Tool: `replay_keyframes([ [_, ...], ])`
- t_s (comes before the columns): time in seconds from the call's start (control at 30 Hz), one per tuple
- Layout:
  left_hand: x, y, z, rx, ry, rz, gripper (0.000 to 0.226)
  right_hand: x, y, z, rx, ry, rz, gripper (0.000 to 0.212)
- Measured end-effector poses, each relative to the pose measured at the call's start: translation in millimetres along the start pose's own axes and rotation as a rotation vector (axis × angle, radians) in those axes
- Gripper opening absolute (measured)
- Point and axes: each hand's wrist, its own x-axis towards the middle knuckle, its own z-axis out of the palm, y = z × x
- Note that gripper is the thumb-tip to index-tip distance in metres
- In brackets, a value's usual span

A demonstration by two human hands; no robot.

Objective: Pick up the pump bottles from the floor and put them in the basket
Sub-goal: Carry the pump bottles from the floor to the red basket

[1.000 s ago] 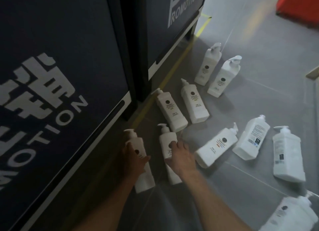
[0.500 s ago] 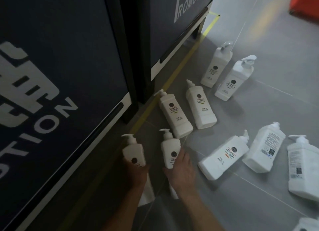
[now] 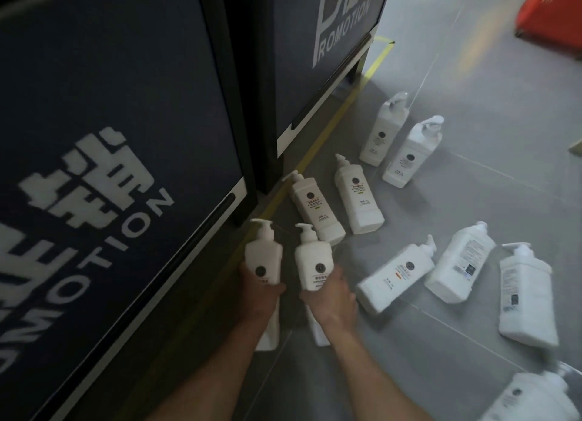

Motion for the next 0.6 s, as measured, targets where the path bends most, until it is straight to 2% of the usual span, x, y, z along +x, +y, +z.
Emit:
replay_keyframes([
  [0.2,-118,116,-96,0.240,0.017,0.074,0.085,-97,-66,-134,0.027,0.043,0.015,0.080],
  [0.4,-261,252,-219,0.213,0.040,0.080,0.076,-233,-152,-306,0.013,0.085,0.027,0.078],
  [0.6,-386,359,-336,0.145,0.039,0.092,0.064,-358,-234,-456,0.025,0.141,0.028,0.080],
])
